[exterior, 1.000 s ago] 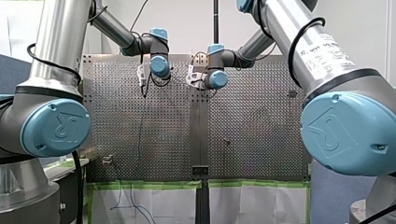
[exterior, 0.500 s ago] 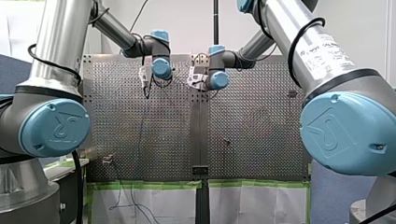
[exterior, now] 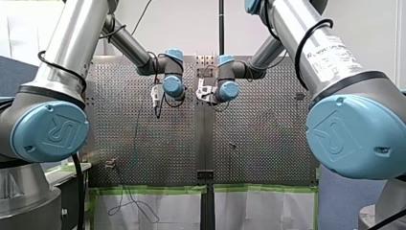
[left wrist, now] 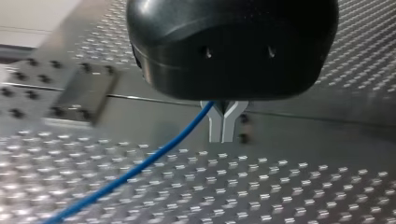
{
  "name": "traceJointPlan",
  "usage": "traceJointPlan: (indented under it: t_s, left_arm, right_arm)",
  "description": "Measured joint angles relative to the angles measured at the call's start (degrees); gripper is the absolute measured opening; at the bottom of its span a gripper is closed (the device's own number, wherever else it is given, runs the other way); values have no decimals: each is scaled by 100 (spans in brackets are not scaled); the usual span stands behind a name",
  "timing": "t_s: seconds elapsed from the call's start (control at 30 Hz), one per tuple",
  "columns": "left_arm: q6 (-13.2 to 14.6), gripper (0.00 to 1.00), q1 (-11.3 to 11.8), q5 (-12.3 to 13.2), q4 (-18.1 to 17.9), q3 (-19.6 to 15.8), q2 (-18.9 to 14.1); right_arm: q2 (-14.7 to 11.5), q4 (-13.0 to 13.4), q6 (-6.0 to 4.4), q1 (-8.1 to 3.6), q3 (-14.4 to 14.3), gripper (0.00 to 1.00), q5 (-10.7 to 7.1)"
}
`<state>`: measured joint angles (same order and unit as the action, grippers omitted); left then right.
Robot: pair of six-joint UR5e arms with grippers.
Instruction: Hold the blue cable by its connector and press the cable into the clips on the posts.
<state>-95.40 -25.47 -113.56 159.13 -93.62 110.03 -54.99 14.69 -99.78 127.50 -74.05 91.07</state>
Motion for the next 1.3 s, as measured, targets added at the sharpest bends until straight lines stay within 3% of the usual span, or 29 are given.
traceJointPlan:
  t_s: [0.23,0.47,0.67,0.97,1.3]
  left_arm:
    - [-24,0,-92,-6,-73,-69,260]
    - [-18,0,-224,-44,-389,-278,500]
    - [-77,0,-339,-117,-631,-402,526]
    - [-115,0,-504,-126,-911,-627,551]
    - [-125,0,-765,-127,-1306,-674,1013]
  right_arm:
    - [0,9,192,-115,-316,0,254]
    - [0,17,427,-174,-582,0,491]
    - [0,18,495,-202,-771,0,677]
    - [0,56,583,-271,-1200,0,778]
    - [0,381,658,-467,-1737,0,790]
